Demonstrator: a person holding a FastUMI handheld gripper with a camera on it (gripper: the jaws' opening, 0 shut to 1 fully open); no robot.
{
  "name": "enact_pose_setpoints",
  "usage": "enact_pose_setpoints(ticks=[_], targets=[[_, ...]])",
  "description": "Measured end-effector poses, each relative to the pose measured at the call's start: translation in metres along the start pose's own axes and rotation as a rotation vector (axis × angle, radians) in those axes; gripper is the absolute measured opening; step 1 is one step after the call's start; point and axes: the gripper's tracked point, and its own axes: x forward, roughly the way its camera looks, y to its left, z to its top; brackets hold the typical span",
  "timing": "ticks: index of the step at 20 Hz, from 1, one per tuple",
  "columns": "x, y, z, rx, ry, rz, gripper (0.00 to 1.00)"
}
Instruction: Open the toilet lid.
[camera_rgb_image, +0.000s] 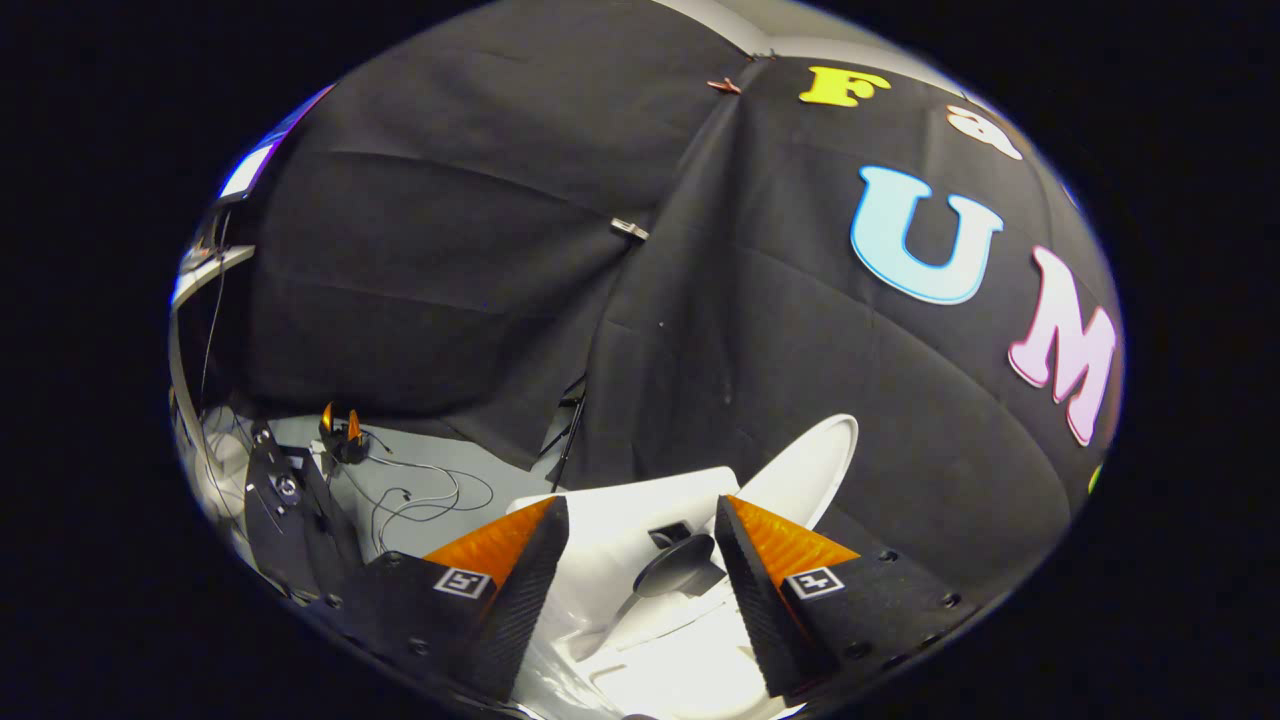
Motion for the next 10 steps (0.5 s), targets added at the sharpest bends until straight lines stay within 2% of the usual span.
enact_pose_setpoints(ticks=[1,3,7,10], targets=[[0.003,-0.002,0.001,-0.006,-0.015,0.012,0.97],[-0.001,-0.004,0.007,0.025,-0.029,0.017,0.98],[-0.035,-0.023,0.048,0.186,-0.151,0.064,0.99],[-0.074,-0.058,0.054,0.290,-0.207,0.036,0.99]])
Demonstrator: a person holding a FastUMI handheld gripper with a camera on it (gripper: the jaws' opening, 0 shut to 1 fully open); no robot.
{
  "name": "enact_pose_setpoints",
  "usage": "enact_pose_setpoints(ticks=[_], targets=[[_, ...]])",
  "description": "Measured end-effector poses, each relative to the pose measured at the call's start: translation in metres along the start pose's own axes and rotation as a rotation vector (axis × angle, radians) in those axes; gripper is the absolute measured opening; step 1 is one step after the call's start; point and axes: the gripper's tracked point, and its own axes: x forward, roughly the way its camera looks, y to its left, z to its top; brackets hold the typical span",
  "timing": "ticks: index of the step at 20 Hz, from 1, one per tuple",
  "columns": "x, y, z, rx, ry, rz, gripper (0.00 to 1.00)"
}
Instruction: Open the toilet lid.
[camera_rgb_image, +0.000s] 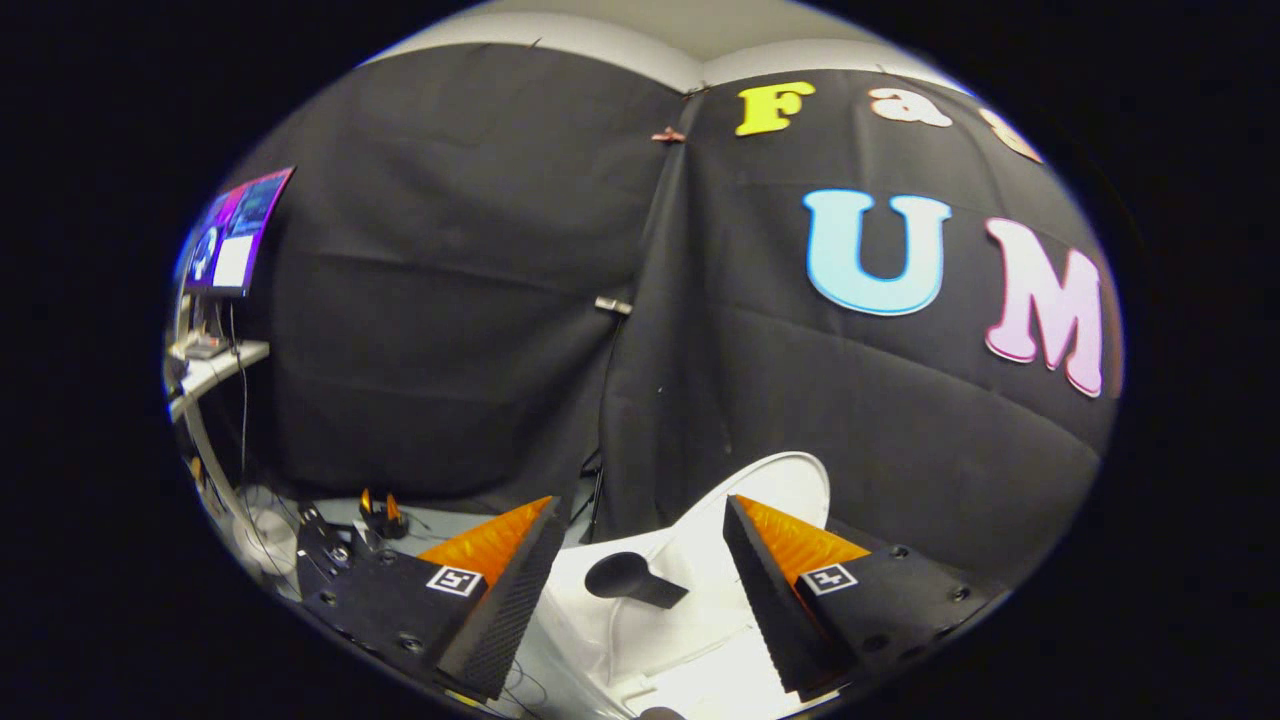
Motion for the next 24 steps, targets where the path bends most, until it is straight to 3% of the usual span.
enact_pose_setpoints(ticks=[3,6,9,12,19,24], targets=[[-0.050,-0.049,0.002,0.082,-0.032,-0.092,0.99],[-0.109,-0.124,-0.012,0.129,-0.053,-0.263,0.99],[-0.178,-0.195,-0.029,0.104,-0.086,-0.453,0.99],[-0.245,-0.245,-0.053,0.075,-0.097,-0.589,0.99],[-0.362,-0.300,-0.090,0.128,-0.201,-0.836,0.99],[-0.383,-0.303,-0.120,0.113,-0.200,-0.912,0.97]])
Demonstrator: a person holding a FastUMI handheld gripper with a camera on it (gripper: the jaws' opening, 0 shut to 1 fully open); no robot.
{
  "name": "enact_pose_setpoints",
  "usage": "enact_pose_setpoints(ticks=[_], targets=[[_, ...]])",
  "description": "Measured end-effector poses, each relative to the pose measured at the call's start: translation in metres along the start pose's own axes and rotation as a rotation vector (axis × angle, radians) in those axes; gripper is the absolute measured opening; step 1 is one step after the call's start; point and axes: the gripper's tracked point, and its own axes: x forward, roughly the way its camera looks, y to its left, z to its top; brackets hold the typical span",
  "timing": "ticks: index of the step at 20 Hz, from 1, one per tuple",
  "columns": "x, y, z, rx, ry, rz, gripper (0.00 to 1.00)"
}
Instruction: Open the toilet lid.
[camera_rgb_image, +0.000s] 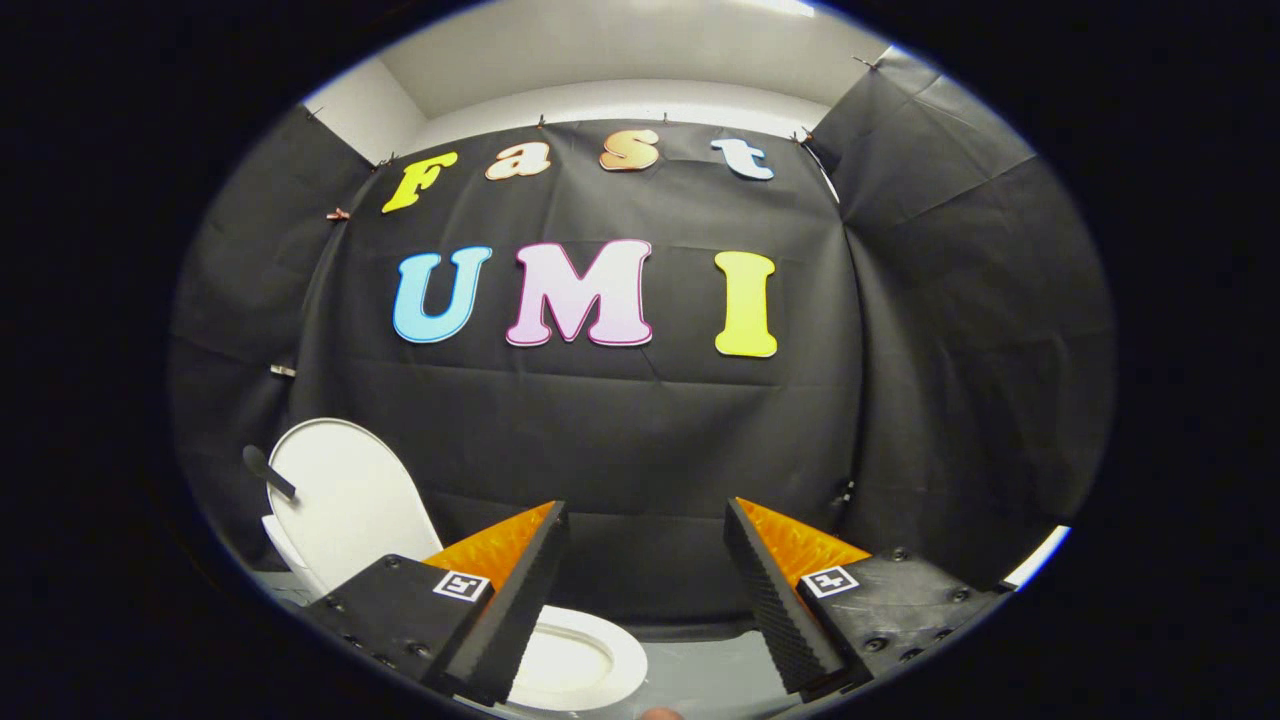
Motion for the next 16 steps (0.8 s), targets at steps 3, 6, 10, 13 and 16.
enact_pose_setpoints(ticks=[3,6,10,13,16], targets=[[-0.005,-0.007,-0.007,0.009,-0.015,-0.021,0.97],[-0.005,-0.005,-0.015,-0.020,-0.018,-0.017,0.97],[-0.007,-0.002,-0.016,-0.020,-0.032,-0.012,0.99],[-0.010,0.006,-0.017,-0.044,-0.043,0.012,0.99],[-0.011,0.011,-0.018,-0.072,-0.055,0.028,0.99]])
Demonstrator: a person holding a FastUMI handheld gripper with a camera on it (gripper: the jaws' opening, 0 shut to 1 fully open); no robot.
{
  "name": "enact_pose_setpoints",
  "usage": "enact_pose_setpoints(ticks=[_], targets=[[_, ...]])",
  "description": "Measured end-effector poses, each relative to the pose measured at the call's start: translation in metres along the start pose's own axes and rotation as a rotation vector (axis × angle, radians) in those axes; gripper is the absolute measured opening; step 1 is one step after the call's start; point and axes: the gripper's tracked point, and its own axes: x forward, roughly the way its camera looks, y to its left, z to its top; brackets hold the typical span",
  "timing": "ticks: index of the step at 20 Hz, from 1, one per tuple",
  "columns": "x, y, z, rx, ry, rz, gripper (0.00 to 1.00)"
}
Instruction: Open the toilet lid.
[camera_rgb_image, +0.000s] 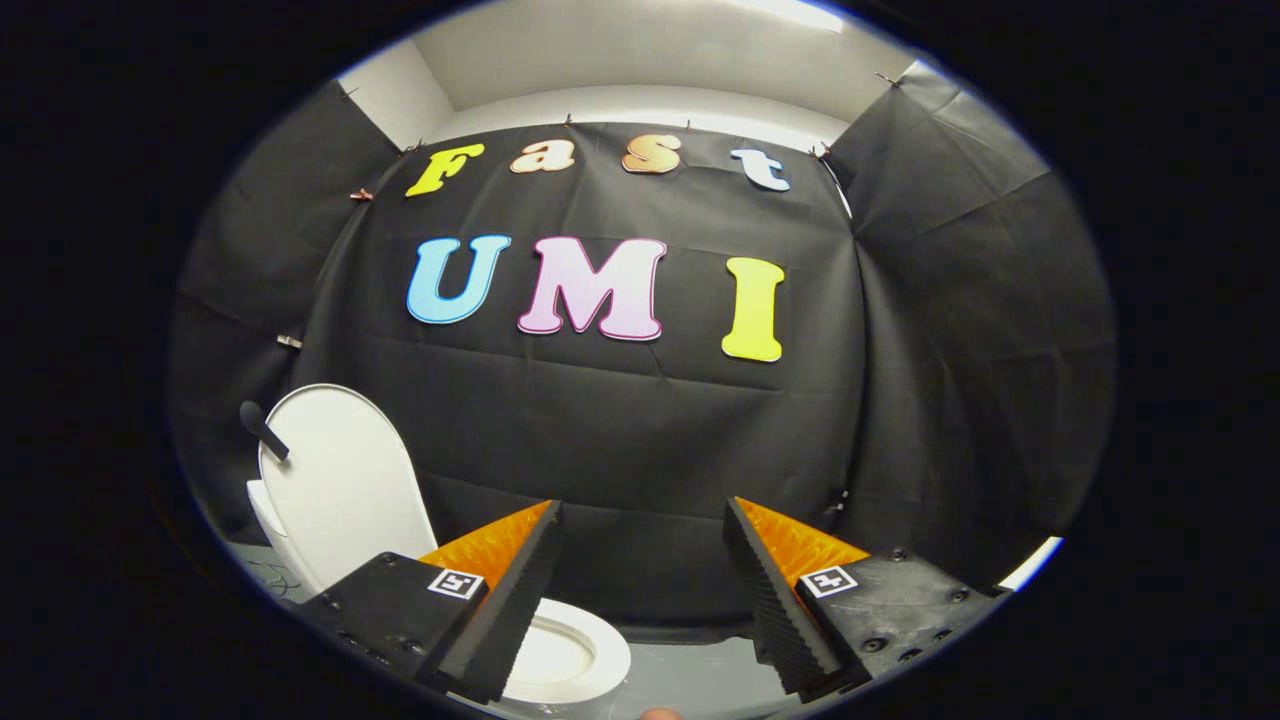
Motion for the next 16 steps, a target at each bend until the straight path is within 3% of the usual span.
enact_pose_setpoints(ticks=[16], targets=[[-0.008,0.015,-0.011,-0.010,0.003,0.048,0.99]])
